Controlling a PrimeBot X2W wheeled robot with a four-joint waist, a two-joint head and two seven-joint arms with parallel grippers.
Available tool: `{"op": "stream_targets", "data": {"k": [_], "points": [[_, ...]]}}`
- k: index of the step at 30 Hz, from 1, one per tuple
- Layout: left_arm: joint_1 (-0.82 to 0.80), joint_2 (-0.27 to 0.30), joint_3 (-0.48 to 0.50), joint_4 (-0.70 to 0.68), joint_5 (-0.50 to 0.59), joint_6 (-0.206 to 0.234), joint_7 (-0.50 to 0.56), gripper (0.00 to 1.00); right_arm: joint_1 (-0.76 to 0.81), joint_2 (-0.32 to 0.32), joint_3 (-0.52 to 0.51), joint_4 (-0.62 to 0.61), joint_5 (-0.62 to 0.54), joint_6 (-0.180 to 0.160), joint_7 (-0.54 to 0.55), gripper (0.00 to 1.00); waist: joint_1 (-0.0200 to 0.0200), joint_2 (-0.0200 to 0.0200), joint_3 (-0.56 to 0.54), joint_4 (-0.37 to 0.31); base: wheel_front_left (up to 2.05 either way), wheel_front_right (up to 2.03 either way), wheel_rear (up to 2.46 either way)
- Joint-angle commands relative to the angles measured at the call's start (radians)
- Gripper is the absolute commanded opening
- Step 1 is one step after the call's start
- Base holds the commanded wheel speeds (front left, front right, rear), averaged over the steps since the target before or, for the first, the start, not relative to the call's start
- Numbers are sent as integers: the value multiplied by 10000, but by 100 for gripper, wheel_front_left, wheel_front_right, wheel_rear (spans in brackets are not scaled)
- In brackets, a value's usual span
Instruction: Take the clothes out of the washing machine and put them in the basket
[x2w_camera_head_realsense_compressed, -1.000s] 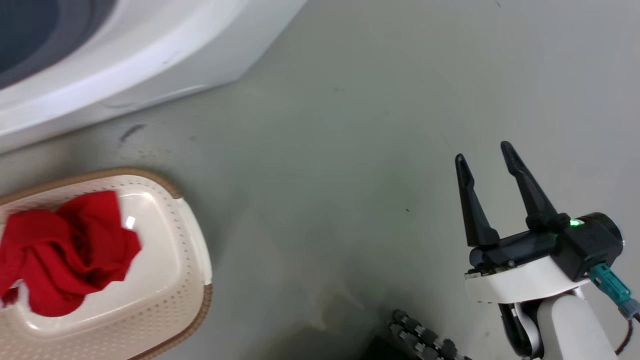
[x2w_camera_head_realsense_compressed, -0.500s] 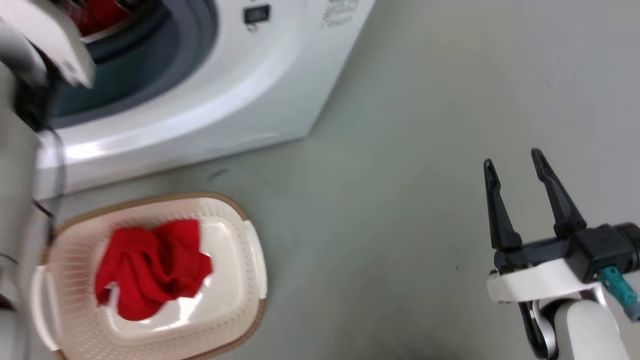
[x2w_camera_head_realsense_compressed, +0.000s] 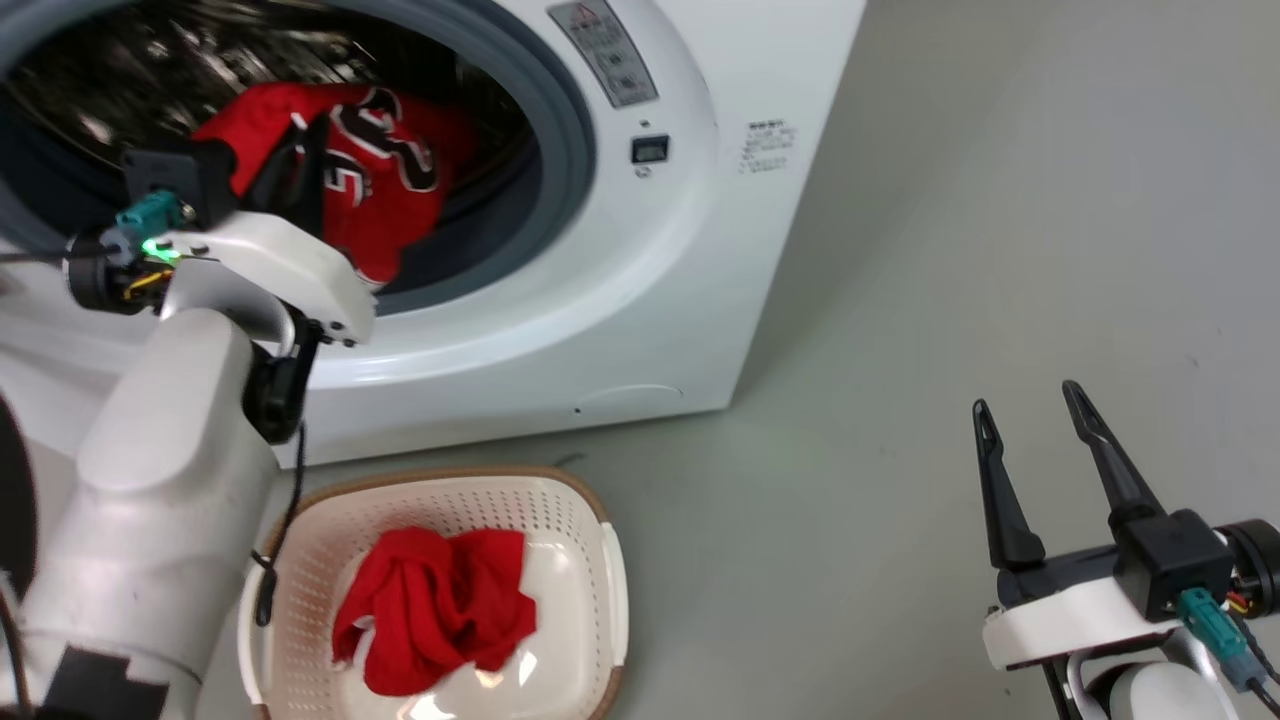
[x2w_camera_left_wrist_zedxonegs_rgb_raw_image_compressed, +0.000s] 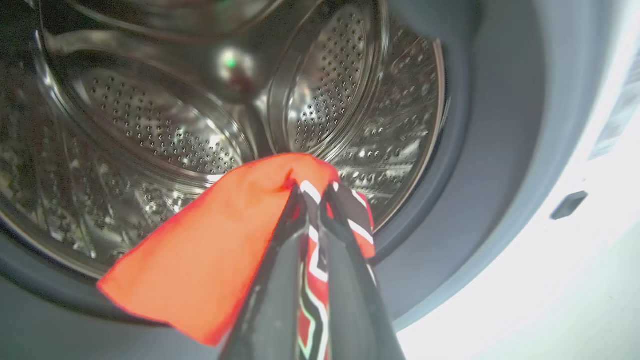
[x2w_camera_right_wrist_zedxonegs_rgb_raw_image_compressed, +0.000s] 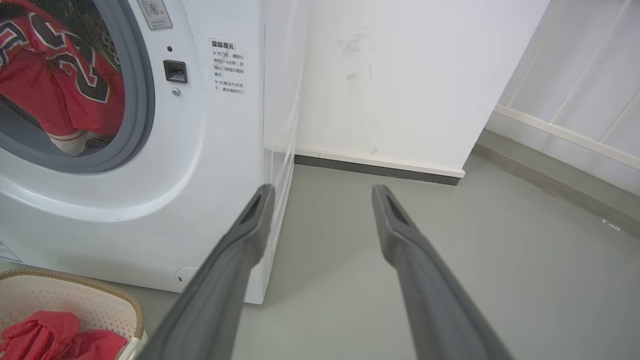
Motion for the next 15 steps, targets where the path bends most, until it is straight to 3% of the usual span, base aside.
{"op": "stream_targets", "data": {"k": [1, 6, 15], "points": [[215, -31, 85, -245, 108, 97, -65, 0, 98, 3, -35, 24, -54, -10, -20, 100, 3, 0, -524, 463, 0, 0, 0], [1658, -246, 809, -2466, 722, 488, -62, 0, 386, 3, -79, 147, -1, -12, -20, 100, 3, 0, -1096, 812, 0, 0, 0], [3743, -330, 1174, -5318, 1318, 548, -54, 0, 680, 3, -111, 276, 44, -10, -20, 100, 3, 0, -1705, 1170, 0, 0, 0]]}}
